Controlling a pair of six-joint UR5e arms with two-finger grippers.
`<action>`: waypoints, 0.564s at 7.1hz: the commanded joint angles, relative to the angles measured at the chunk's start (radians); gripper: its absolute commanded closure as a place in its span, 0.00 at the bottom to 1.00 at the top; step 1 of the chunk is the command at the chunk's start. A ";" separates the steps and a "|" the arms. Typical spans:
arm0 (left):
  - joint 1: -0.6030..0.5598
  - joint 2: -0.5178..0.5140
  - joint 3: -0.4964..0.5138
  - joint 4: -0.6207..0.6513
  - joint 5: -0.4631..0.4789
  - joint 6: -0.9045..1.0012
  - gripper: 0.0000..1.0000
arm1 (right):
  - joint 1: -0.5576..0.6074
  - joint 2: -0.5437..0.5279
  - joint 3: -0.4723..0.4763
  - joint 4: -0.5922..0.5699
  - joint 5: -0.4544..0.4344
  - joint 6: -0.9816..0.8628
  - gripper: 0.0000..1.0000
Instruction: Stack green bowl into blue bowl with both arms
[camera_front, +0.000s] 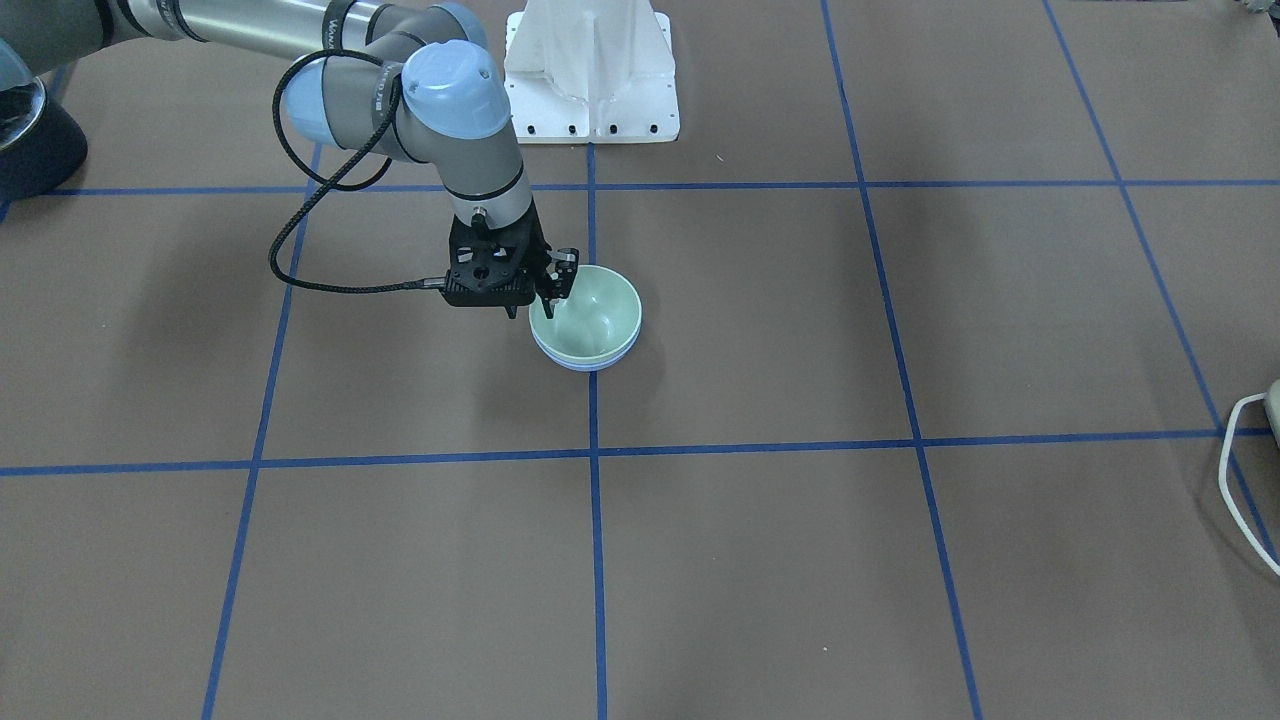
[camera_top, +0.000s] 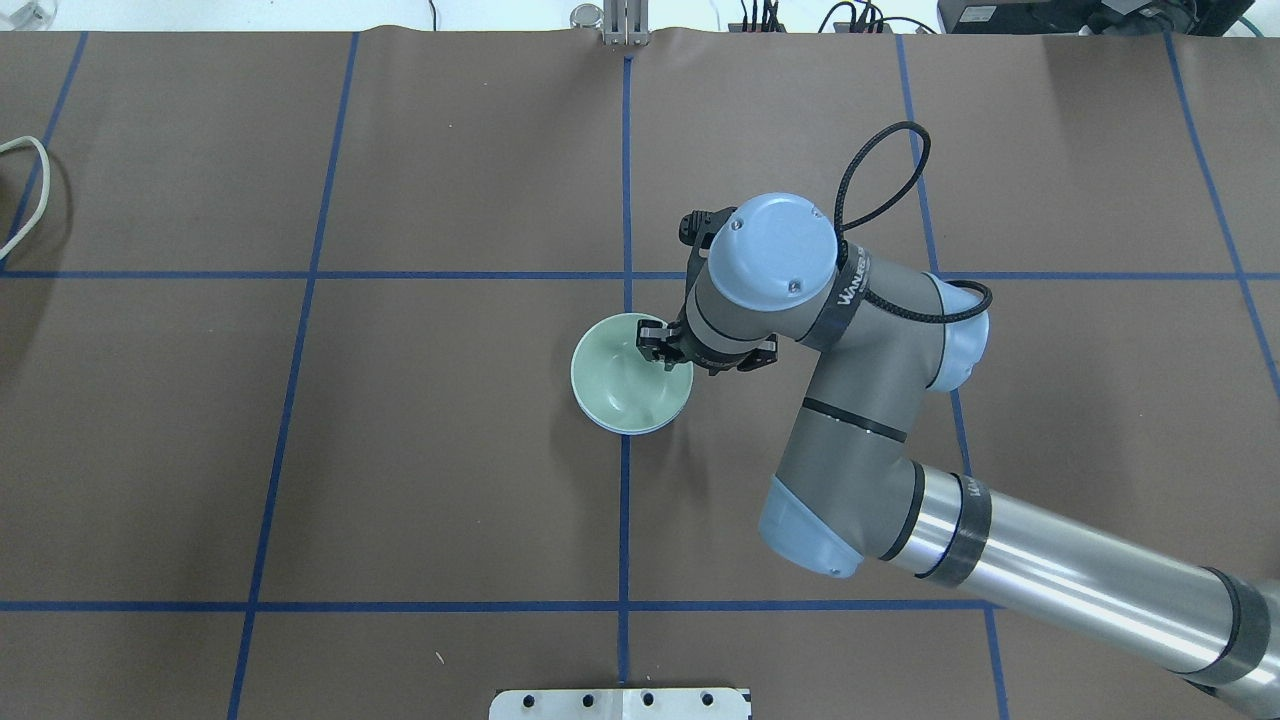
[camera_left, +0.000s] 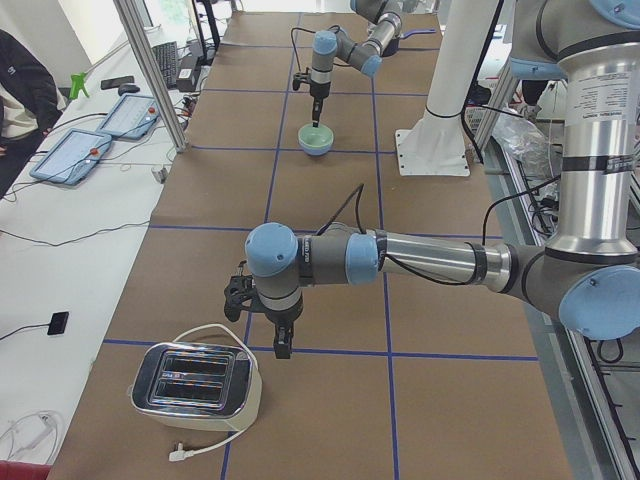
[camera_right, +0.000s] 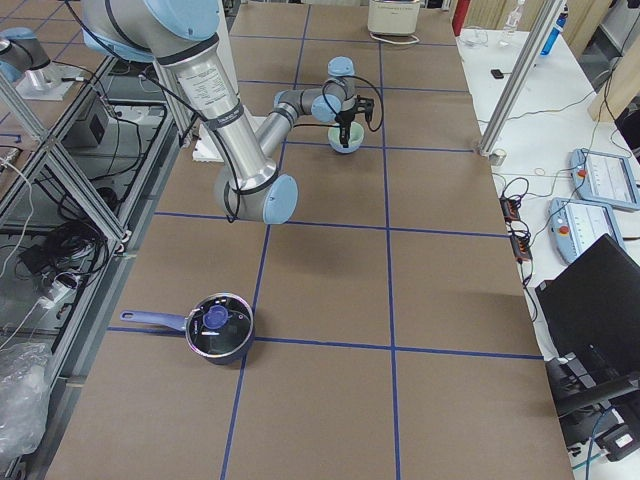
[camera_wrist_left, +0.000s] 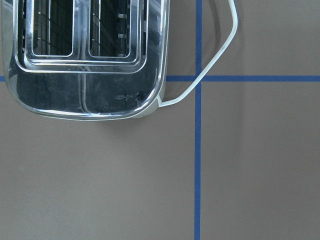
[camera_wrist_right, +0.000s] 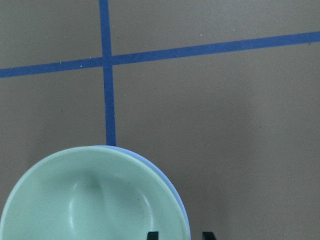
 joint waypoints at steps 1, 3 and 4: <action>0.002 -0.002 0.001 0.000 0.000 0.004 0.02 | 0.174 -0.015 0.013 -0.030 0.164 -0.121 0.00; 0.002 -0.009 0.009 -0.014 -0.002 0.003 0.01 | 0.388 -0.092 0.004 -0.087 0.271 -0.453 0.00; 0.002 -0.009 0.009 -0.035 -0.002 0.004 0.02 | 0.495 -0.149 -0.019 -0.087 0.322 -0.628 0.00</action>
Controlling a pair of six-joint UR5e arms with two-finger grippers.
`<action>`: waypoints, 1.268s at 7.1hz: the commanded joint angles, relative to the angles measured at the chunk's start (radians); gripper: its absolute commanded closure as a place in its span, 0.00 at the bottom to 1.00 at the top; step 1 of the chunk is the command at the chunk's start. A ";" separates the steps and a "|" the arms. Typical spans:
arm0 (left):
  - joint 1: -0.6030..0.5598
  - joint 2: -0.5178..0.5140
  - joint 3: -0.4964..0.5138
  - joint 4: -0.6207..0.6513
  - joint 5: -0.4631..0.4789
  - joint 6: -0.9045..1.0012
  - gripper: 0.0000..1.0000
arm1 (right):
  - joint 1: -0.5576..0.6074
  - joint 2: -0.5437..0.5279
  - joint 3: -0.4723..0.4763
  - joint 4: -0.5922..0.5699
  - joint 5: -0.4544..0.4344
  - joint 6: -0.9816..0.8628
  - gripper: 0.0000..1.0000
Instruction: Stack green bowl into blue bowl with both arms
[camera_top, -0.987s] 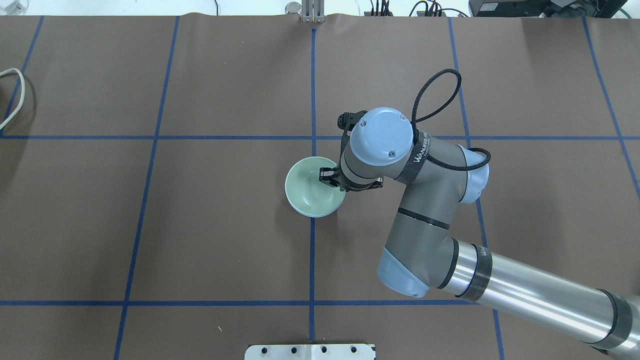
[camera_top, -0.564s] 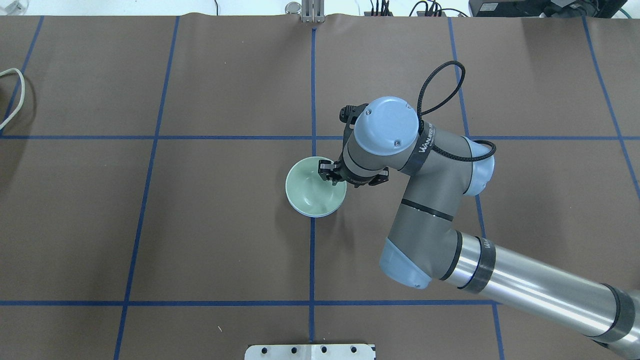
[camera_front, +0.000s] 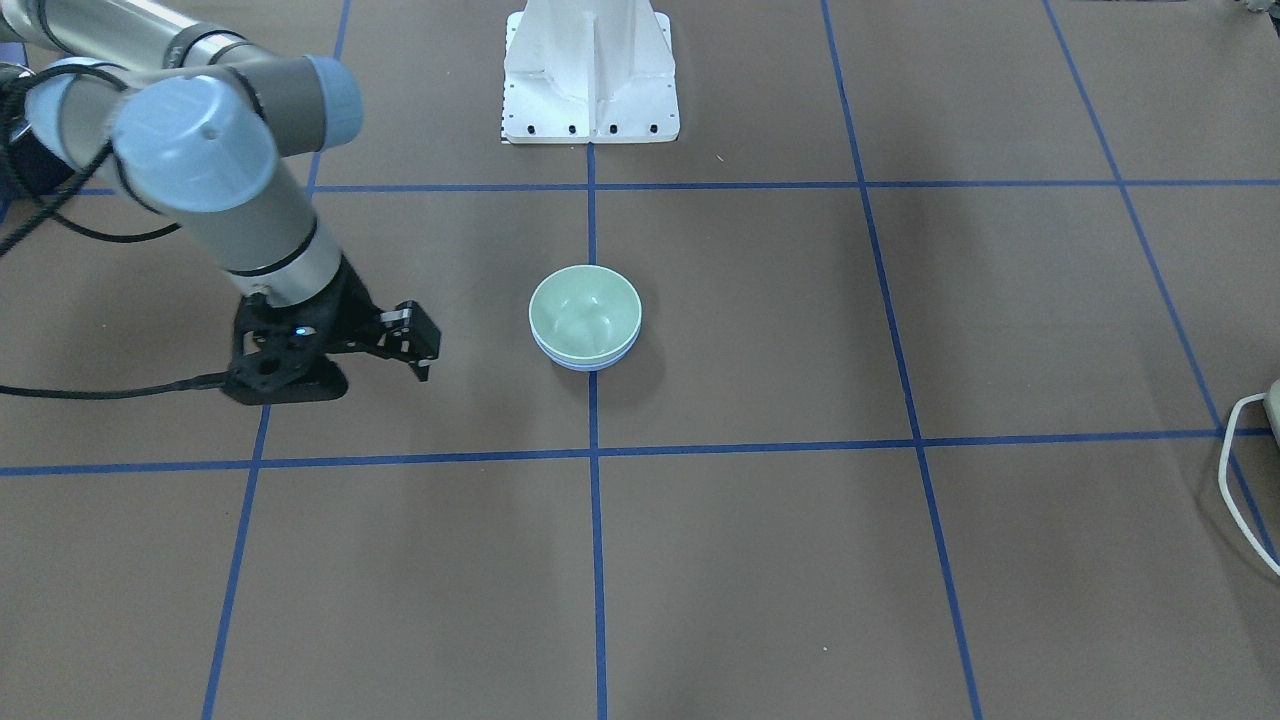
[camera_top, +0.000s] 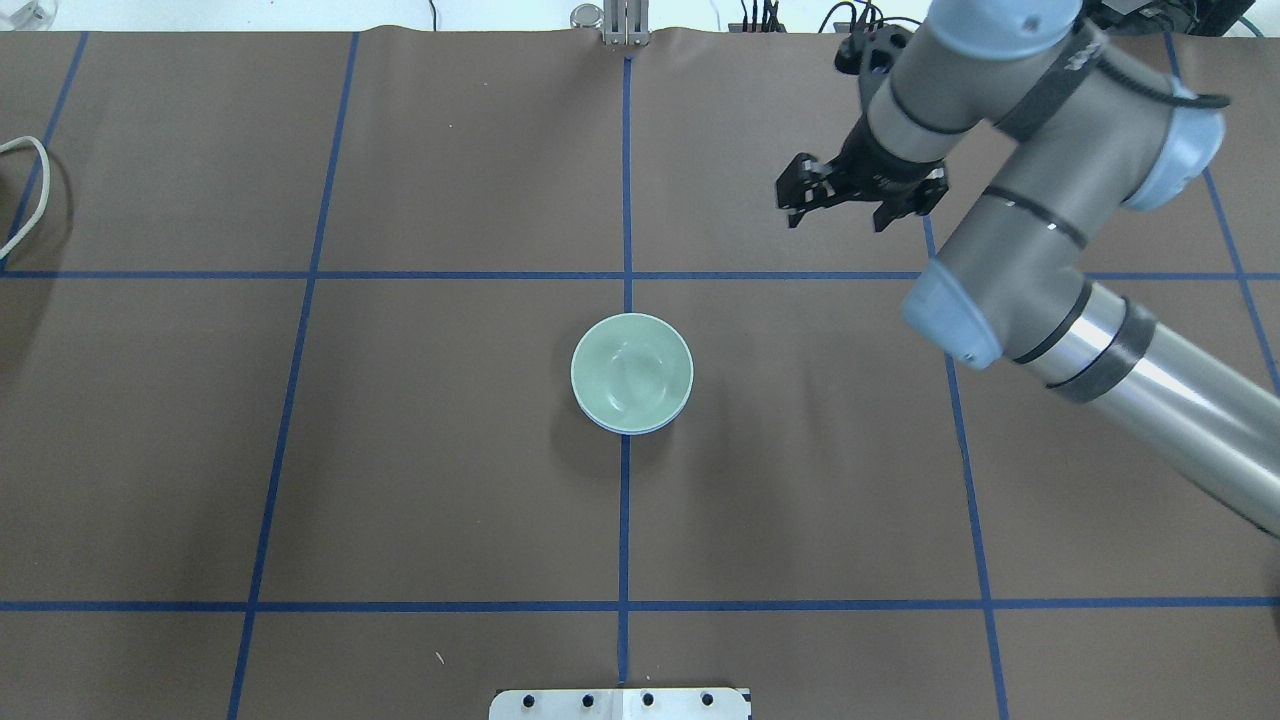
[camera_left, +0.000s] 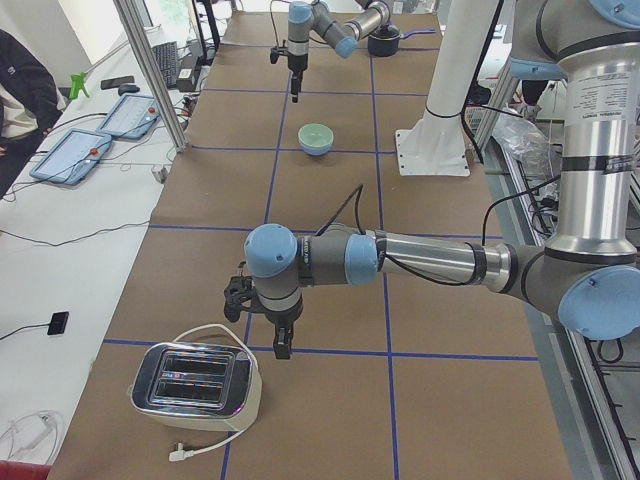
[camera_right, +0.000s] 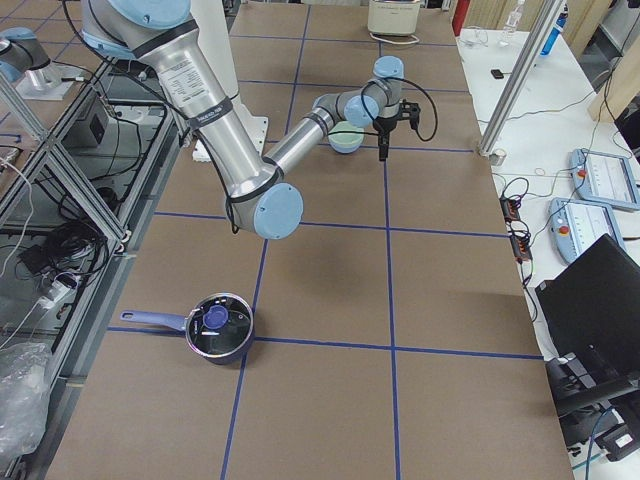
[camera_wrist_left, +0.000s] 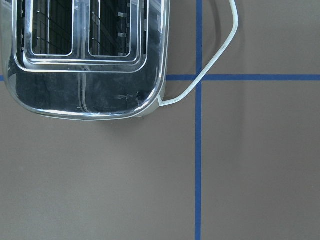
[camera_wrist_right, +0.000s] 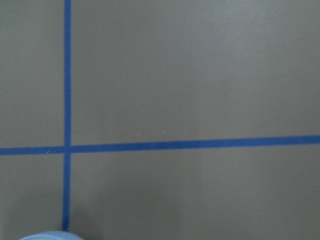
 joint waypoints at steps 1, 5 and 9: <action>0.000 -0.007 0.002 -0.057 -0.001 0.009 0.02 | 0.209 -0.115 -0.046 -0.012 0.070 -0.370 0.00; 0.002 0.021 0.011 -0.145 0.001 0.007 0.01 | 0.513 -0.388 -0.062 -0.042 0.104 -0.840 0.00; 0.002 0.022 0.013 -0.143 0.001 0.007 0.01 | 0.636 -0.622 -0.035 -0.032 0.096 -0.918 0.00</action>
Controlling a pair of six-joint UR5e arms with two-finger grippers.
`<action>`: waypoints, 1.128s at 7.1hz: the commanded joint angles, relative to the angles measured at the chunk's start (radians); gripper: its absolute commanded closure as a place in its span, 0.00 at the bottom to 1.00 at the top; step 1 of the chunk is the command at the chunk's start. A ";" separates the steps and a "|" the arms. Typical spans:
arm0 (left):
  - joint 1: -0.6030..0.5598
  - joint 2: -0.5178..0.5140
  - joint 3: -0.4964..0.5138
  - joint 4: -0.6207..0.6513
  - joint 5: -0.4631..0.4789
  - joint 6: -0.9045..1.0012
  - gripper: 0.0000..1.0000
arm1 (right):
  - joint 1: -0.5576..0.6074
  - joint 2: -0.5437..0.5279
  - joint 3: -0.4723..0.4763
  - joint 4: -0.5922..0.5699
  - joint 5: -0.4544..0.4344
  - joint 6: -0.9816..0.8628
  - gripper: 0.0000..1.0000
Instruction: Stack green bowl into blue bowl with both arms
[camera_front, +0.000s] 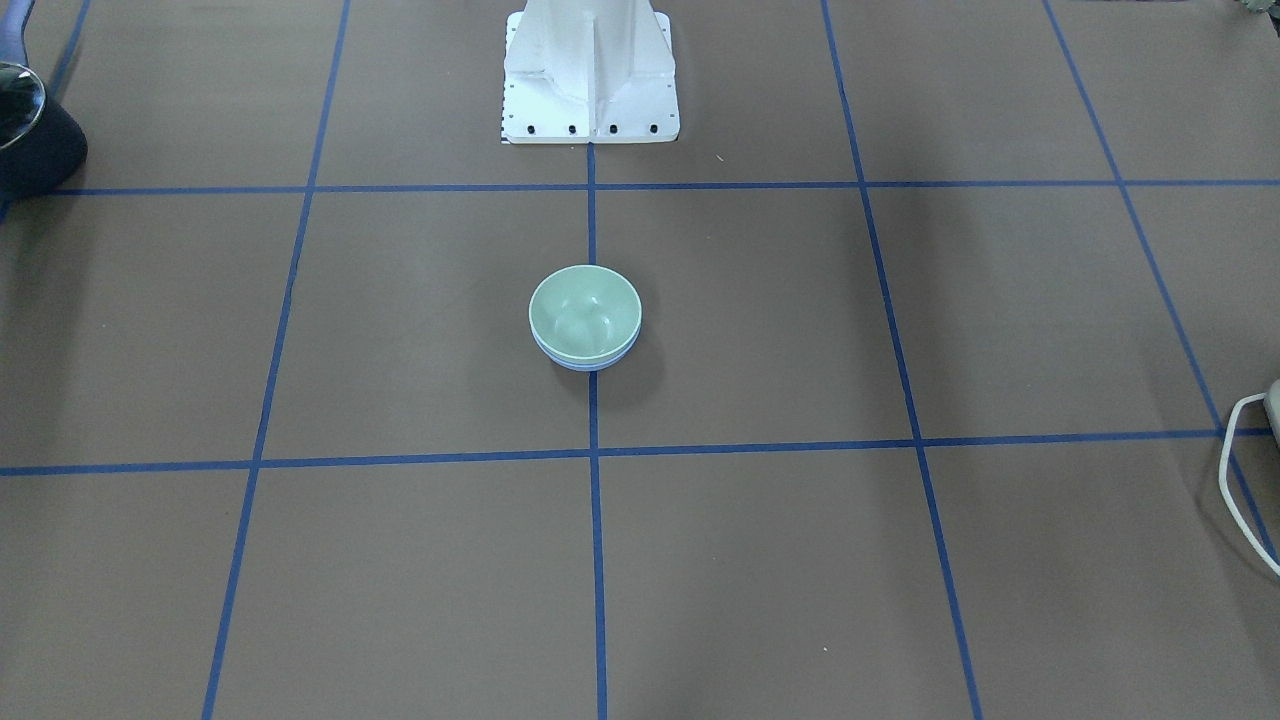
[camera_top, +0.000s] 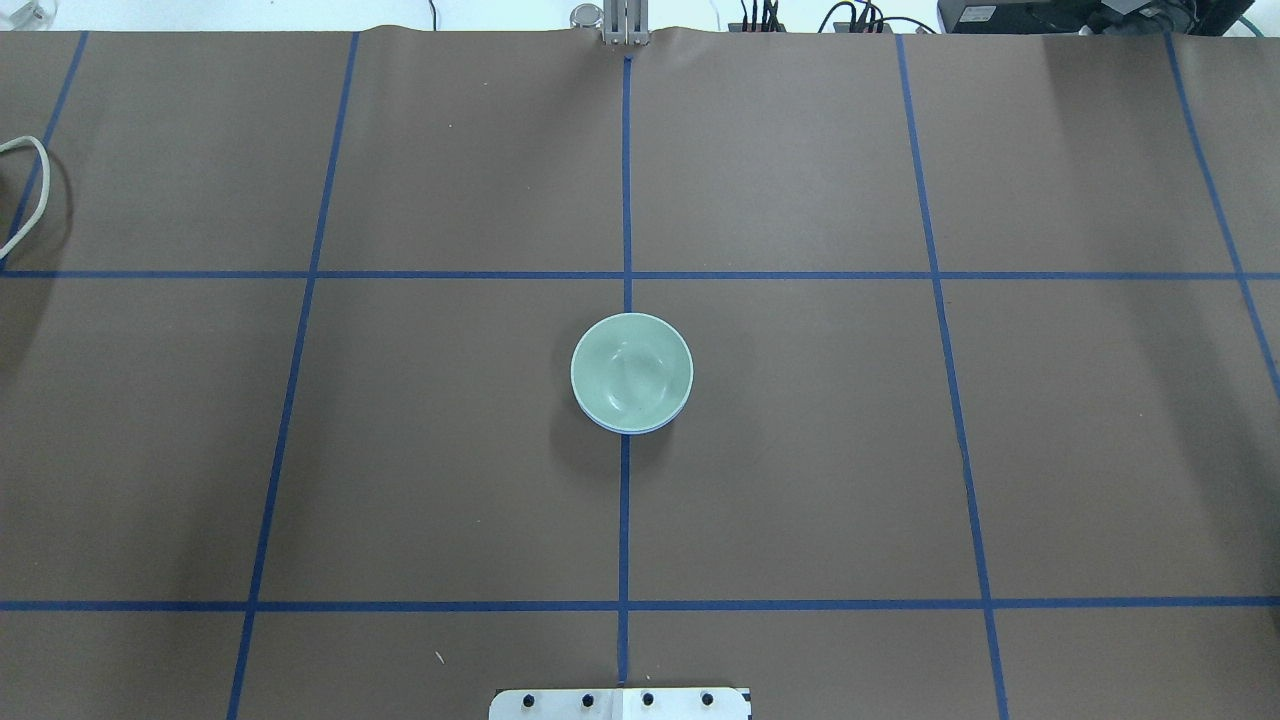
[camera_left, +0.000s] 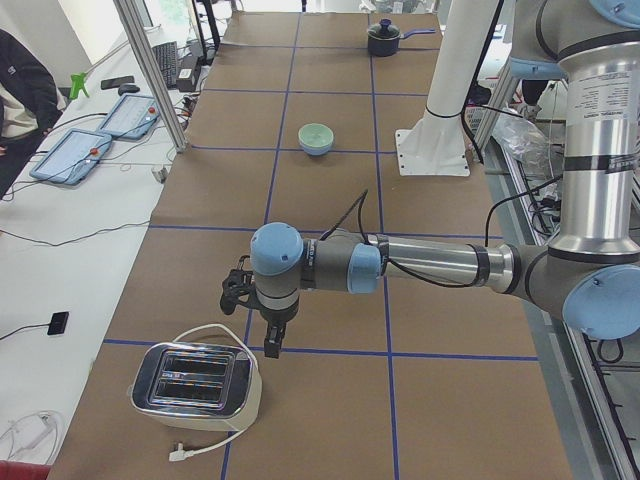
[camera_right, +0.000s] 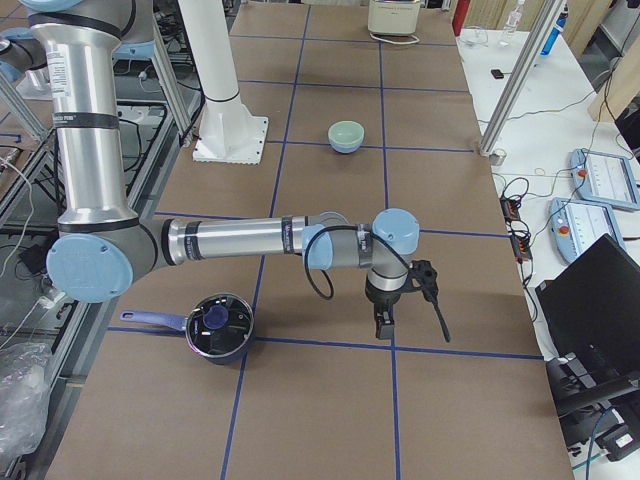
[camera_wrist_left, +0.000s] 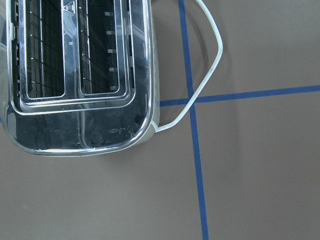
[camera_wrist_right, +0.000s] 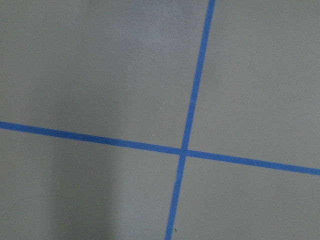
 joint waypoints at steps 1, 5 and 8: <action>-0.001 0.000 -0.002 0.001 -0.001 0.000 0.02 | 0.018 -0.056 0.023 0.001 0.000 0.014 0.00; -0.003 0.014 -0.011 0.001 -0.001 0.000 0.01 | 0.017 -0.046 0.033 0.002 0.001 0.031 0.00; -0.003 0.025 -0.013 0.003 -0.002 0.000 0.01 | 0.017 -0.047 0.033 0.002 0.013 0.031 0.00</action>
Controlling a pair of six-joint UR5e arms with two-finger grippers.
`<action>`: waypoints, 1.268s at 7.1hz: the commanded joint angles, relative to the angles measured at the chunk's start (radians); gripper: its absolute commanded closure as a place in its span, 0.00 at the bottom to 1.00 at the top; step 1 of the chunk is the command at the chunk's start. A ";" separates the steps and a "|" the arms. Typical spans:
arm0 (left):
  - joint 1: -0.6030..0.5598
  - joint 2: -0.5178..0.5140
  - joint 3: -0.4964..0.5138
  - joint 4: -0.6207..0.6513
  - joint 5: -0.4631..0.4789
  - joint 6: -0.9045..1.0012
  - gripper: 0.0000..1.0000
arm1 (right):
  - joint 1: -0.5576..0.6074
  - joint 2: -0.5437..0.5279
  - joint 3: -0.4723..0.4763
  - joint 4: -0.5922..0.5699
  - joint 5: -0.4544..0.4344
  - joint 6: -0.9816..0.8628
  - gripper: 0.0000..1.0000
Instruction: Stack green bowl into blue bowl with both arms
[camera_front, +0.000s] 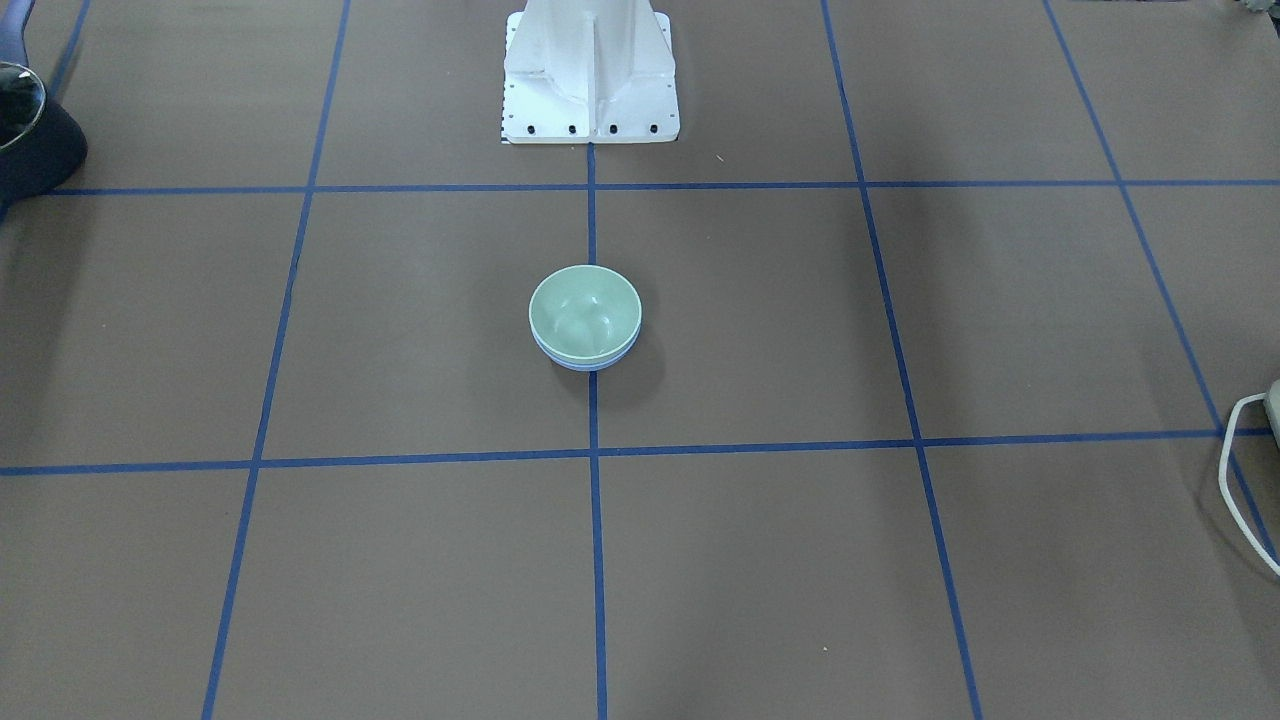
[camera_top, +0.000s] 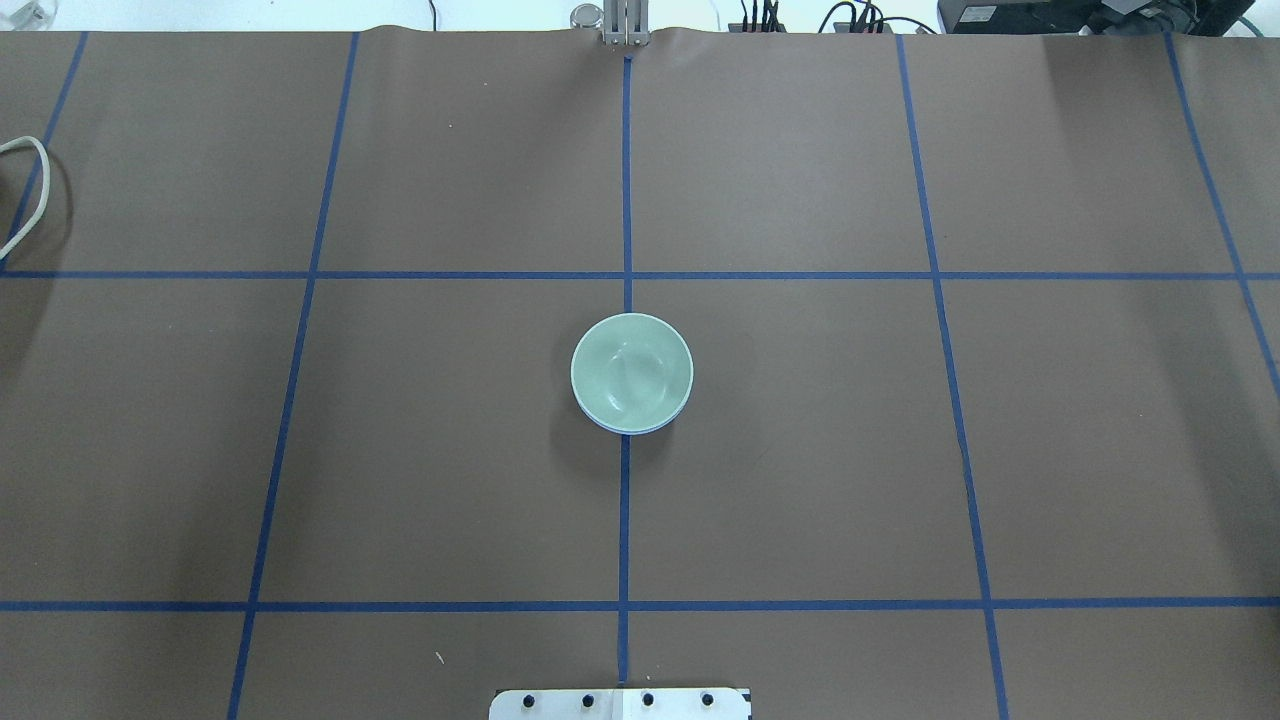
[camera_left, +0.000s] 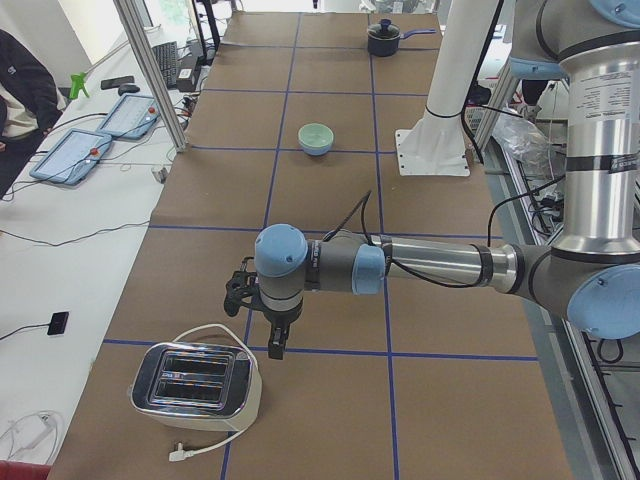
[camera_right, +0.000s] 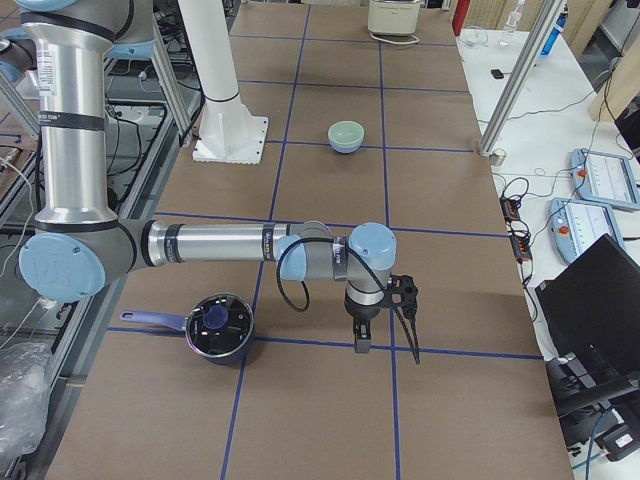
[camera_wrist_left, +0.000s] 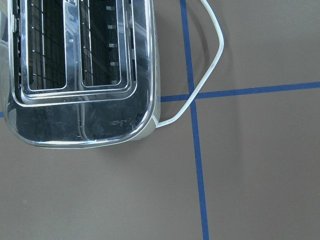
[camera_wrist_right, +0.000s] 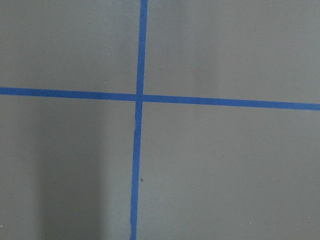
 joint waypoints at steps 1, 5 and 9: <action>-0.002 0.009 0.000 0.000 -0.001 0.000 0.01 | 0.000 0.000 0.000 0.000 0.007 0.000 0.00; -0.003 0.021 -0.010 -0.001 -0.001 0.000 0.02 | 0.000 -0.001 0.000 0.000 0.029 0.000 0.00; -0.003 0.021 -0.010 -0.001 0.000 0.000 0.01 | 0.000 -0.001 0.006 0.000 0.032 0.000 0.00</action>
